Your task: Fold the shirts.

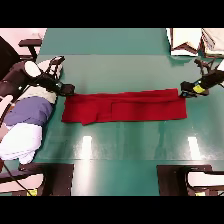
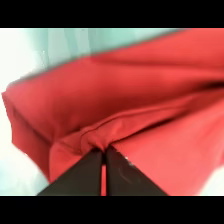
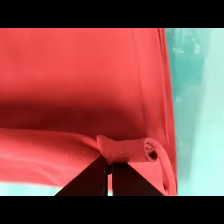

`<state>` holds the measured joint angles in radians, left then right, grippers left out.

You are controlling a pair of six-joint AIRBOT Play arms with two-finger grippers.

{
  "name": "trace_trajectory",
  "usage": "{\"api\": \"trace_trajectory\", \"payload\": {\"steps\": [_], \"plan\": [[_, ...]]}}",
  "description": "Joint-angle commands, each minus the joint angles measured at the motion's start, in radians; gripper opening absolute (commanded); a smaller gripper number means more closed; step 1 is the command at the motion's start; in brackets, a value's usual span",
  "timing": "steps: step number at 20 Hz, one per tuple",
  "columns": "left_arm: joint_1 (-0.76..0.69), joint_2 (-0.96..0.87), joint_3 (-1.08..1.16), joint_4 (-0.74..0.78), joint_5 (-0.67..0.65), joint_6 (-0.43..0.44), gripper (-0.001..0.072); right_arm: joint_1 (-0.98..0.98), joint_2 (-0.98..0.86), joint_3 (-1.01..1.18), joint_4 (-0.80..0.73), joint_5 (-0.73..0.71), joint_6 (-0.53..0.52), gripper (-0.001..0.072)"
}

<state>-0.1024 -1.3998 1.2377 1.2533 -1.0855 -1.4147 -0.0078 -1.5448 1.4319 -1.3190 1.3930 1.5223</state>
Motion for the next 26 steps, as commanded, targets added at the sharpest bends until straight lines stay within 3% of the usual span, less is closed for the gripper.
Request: {"api": "trace_trajectory", "payload": {"steps": [1, 2, 3, 4, 6, 7, 8, 9, 10, 14, 17, 18, 20, 21, 22, 23, 26], "plan": [[0.0, -0.064, 0.036, 0.0, 0.055, 0.008, 0.004, -0.022, -0.12, 0.119, 0.133, -0.003, -0.058, 0.0328], [0.0, -0.064, 0.048, 0.0, 0.041, 0.008, 0.0279, -0.039, -0.129, 0.141, 0.172, 0.003, -0.081, 0.0418], [0.001, -0.064, 0.066, 0.001, 0.013, 0.008, 0.05, -0.057, -0.129, 0.152, 0.204, 0.013, -0.12, 0.042], [0.0, -0.064, 0.09, 0.0, -0.026, 0.008, 0.0533, -0.08, -0.12, 0.151, 0.21, 0.025, -0.146, 0.042], [0.0, -0.064, 0.134, -0.006, -0.097, 0.008, 0.0531, -0.143, -0.083, 0.102, 0.214, 0.043, -0.192, 0.0462], [0.0, -0.063, 0.145, -0.021, -0.117, 0.008, 0.0452, -0.183, -0.063, 0.059, 0.225, 0.048, -0.224, 0.0461], [0.0, -0.064, 0.146, -0.055, -0.128, 0.01, 0.0159, -0.225, -0.05, 0.016, 0.229, 0.049, -0.241, 0.0463], [0.0, -0.064, 0.144, -0.093, -0.127, 0.014, 0.0037, -0.271, -0.047, -0.026, 0.229, 0.049, -0.249, 0.0506], [0.0, -0.064, 0.144, -0.134, -0.123, 0.019, 0.0034, -0.317, -0.05, -0.068, 0.239, 0.046, -0.249, 0.0585], [-0.05, -0.064, 0.144, -0.209, -0.048, 0.017, 0.0026, -0.419, -0.123, -0.184, 0.414, 0.061, -0.306, 0.0588], [-0.124, -0.079, 0.144, -0.215, 0.027, -0.03, 0.0026, -0.38, -0.162, -0.218, 0.436, 0.015, -0.32, 0.0573], [-0.153, -0.091, 0.144, -0.214, 0.039, -0.031, 0.0026, -0.354, -0.171, -0.217, 0.437, 0.003, -0.32, 0.0554], [-0.214, -0.124, 0.144, -0.219, 0.059, -0.038, 0.0025, -0.296, -0.182, -0.217, 0.437, -0.037, -0.328, 0.0346], [-0.242, -0.143, 0.144, -0.229, 0.078, -0.054, 0.0026, -0.271, -0.182, -0.217, 0.436, -0.053, -0.332, 0.0282], [-0.272, -0.164, 0.144, -0.251, 0.109, -0.055, 0.0025, -0.253, -0.179, -0.213, 0.437, -0.054, -0.34, 0.0172], [-0.299, -0.188, 0.145, -0.275, 0.149, -0.054, 0.0025, -0.238, -0.178, -0.195, 0.437, -0.038, -0.345, 0.0018], [-0.358, -0.257, 0.169, -0.315, 0.21, -0.055, 0.0024, -0.225, -0.124, -0.086, 0.459, 0.052, -0.344, 0.0016]]}}
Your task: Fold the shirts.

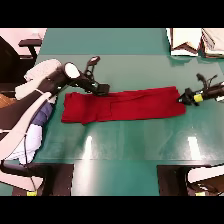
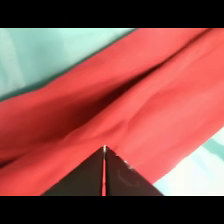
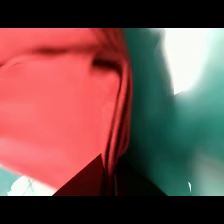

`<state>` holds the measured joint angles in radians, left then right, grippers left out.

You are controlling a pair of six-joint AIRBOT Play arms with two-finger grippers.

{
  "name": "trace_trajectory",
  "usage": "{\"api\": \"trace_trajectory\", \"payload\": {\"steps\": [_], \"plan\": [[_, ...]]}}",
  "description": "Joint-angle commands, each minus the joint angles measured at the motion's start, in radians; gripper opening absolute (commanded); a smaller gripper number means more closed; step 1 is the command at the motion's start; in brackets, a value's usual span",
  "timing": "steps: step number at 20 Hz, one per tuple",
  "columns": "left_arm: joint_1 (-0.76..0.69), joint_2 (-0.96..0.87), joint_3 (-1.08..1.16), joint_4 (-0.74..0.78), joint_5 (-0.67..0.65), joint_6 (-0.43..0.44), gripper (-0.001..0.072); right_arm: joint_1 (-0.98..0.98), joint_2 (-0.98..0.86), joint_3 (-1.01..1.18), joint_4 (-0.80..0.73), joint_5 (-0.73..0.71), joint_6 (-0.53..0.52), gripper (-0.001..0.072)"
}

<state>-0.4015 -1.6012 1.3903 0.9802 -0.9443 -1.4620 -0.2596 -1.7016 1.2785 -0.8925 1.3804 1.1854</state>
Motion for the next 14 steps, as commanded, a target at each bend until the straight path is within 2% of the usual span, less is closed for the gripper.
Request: {"api": "trace_trajectory", "payload": {"steps": [1, 7, 14], "plan": [[-0.075, -0.087, 0.039, -0.046, 0.068, -0.009, 0.0024, 0.031, 0.063, 0.109, 0.048, 0.085, 0.007, 0.0016], [-0.162, -0.281, 0.247, -0.045, 0.027, -0.026, 0.0024, 0.187, 0.244, 0.31, 0.197, 0.119, 0.076, 0.0016], [-0.166, -0.366, 0.305, -0.046, 0.011, -0.058, 0.0024, 0.429, 0.265, 0.487, 0.194, 0.066, 0.135, 0.0016]]}}
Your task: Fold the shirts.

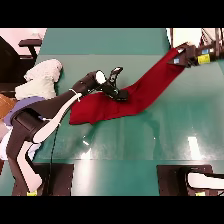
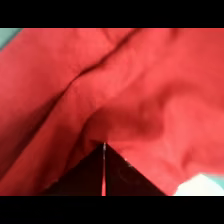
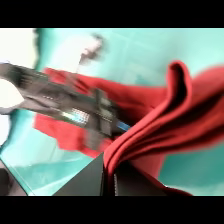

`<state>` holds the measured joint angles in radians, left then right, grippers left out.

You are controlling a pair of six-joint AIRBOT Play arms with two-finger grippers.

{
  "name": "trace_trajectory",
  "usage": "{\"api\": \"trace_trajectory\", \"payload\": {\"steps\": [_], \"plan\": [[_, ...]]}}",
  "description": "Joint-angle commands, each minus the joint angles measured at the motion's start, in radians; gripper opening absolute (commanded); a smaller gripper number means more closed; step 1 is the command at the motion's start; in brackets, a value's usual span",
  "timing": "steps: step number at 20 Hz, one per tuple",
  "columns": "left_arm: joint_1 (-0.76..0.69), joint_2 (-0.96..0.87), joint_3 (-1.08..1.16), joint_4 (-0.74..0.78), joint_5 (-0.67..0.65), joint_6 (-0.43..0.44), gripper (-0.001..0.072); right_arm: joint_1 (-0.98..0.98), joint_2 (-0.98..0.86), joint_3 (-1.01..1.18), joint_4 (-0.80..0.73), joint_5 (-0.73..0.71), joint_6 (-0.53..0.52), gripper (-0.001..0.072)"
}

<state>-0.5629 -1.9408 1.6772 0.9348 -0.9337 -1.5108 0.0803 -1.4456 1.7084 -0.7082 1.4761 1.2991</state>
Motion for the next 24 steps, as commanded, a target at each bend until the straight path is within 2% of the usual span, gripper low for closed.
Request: {"api": "trace_trajectory", "payload": {"steps": [1, 5, 7, 8, 11, 14, 15, 16, 17, 19, 20, 21, 24], "plan": [[-0.005, -0.026, 0.018, 0.0, 0.007, -0.009, 0.0024, 0.119, 0.01, 0.059, 0.011, -0.049, 0.021, 0.0016], [0.023, -0.007, 0.051, 0.005, -0.042, -0.011, 0.0024, 0.228, 0.008, 0.058, 0.01, -0.109, 0.019, 0.0017], [0.086, 0.054, 0.084, 0.082, -0.088, -0.035, 0.0024, 0.278, 0.006, 0.058, 0.01, -0.13, 0.019, 0.0016], [0.13, 0.098, 0.095, 0.142, -0.113, -0.061, 0.0024, 0.308, 0.002, 0.058, 0.011, -0.14, 0.017, 0.0017], [0.301, 0.274, 0.121, 0.261, -0.174, -0.055, 0.0025, 0.449, -0.048, 0.058, 0.014, -0.197, 0.001, 0.0017], [0.456, 0.447, 0.127, 0.348, -0.188, -0.053, 0.0025, 0.646, -0.171, 0.083, 0.087, -0.352, -0.075, 0.0021], [0.502, 0.494, 0.127, 0.375, -0.196, -0.053, 0.0025, 0.7, -0.227, 0.124, 0.08, -0.375, -0.082, 0.011], [0.543, 0.531, 0.127, 0.385, -0.212, -0.053, 0.0025, 0.747, -0.288, 0.177, 0.08, -0.374, -0.107, 0.0387], [0.576, 0.558, 0.127, 0.39, -0.233, -0.053, 0.0025, 0.782, -0.343, 0.228, 0.079, -0.359, -0.115, 0.056], [0.625, 0.593, 0.127, 0.391, -0.277, -0.053, 0.0025, 0.807, -0.42, 0.321, 0.054, -0.268, -0.114, 0.0547], [0.638, 0.6, 0.127, 0.391, -0.295, -0.053, 0.0025, 0.8, -0.433, 0.343, 0.005, -0.225, -0.095, 0.0425], [0.639, 0.602, 0.127, 0.395, -0.311, -0.051, 0.0026, 0.78, -0.42, 0.323, -0.04, -0.212, -0.09, 0.0405], [0.635, 0.602, 0.126, 0.386, -0.358, -0.026, 0.0025, 0.656, -0.319, 0.156, -0.138, -0.205, -0.06, 0.0406]]}}
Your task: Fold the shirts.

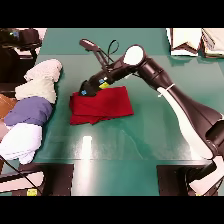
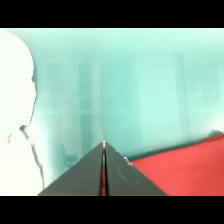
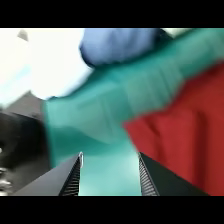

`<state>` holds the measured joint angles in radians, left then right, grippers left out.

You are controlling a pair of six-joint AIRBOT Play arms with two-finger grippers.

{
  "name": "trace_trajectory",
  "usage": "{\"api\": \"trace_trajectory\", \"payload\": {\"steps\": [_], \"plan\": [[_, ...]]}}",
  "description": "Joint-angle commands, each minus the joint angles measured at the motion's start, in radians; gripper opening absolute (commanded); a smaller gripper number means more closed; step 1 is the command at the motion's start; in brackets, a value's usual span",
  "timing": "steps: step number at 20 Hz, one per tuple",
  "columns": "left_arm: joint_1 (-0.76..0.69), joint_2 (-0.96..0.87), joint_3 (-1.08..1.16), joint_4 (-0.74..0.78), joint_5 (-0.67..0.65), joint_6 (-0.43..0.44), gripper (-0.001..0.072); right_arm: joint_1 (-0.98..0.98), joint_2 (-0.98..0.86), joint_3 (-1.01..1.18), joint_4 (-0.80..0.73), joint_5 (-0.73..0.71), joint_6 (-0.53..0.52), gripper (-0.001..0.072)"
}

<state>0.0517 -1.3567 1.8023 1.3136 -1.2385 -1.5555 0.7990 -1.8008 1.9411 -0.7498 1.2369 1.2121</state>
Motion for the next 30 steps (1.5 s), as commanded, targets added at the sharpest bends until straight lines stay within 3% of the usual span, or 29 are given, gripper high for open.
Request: {"api": "trace_trajectory", "payload": {"steps": [1, 4, 5, 6, 7, 12, 17, 18, 20, 21, 22, 26, 30], "plan": [[0.021, 0.018, 0.001, -0.002, -0.055, 0.019, 0.0025, -0.127, 0.078, -0.155, -0.108, 0.042, 0.031, 0.0406], [0.013, 0.018, 0.001, -0.028, -0.055, 0.019, 0.0025, -0.324, 0.175, -0.392, -0.196, 0.043, 0.117, 0.0411], [0.002, 0.017, 0.001, -0.027, -0.054, 0.023, 0.0025, -0.39, 0.188, -0.466, -0.186, 0.037, 0.117, 0.0459], [-0.014, 0.015, 0.0, -0.027, -0.05, 0.036, 0.0025, -0.448, 0.185, -0.517, -0.163, 0.034, 0.122, 0.0628], [-0.034, 0.015, -0.003, -0.027, -0.039, 0.038, 0.0025, -0.492, 0.169, -0.557, -0.127, 0.028, 0.123, 0.0652], [-0.133, 0.011, -0.006, -0.027, 0.006, 0.045, 0.0025, -0.531, 0.023, -0.596, 0.063, -0.002, 0.104, 0.0635], [-0.164, 0.006, -0.006, -0.036, 0.002, 0.045, 0.0025, -0.379, -0.147, -0.418, 0.15, 0.002, 0.103, 0.0623], [-0.164, 0.005, -0.006, -0.042, -0.002, 0.044, 0.0025, -0.348, -0.177, -0.379, 0.159, 0.005, 0.103, 0.0553], [-0.164, 0.005, -0.006, -0.062, -0.003, 0.047, 0.0025, -0.288, -0.225, -0.301, 0.151, 0.005, 0.102, 0.0284], [-0.164, 0.005, -0.006, -0.087, 0.0, 0.072, 0.0024, -0.272, -0.235, -0.277, 0.144, 0.0, 0.087, 0.008], [-0.164, 0.005, -0.006, -0.099, -0.001, 0.079, 0.0024, -0.264, -0.235, -0.257, 0.145, -0.006, 0.061, 0.0017], [-0.203, 0.005, -0.006, -0.101, -0.011, 0.08, 0.0024, -0.342, -0.143, -0.223, 0.008, -0.016, 0.072, 0.0017], [-0.31, 0.005, -0.006, -0.085, 0.014, 0.091, 0.0024, -0.573, 0.02, -0.233, -0.218, 0.0, 0.185, 0.0017]]}}
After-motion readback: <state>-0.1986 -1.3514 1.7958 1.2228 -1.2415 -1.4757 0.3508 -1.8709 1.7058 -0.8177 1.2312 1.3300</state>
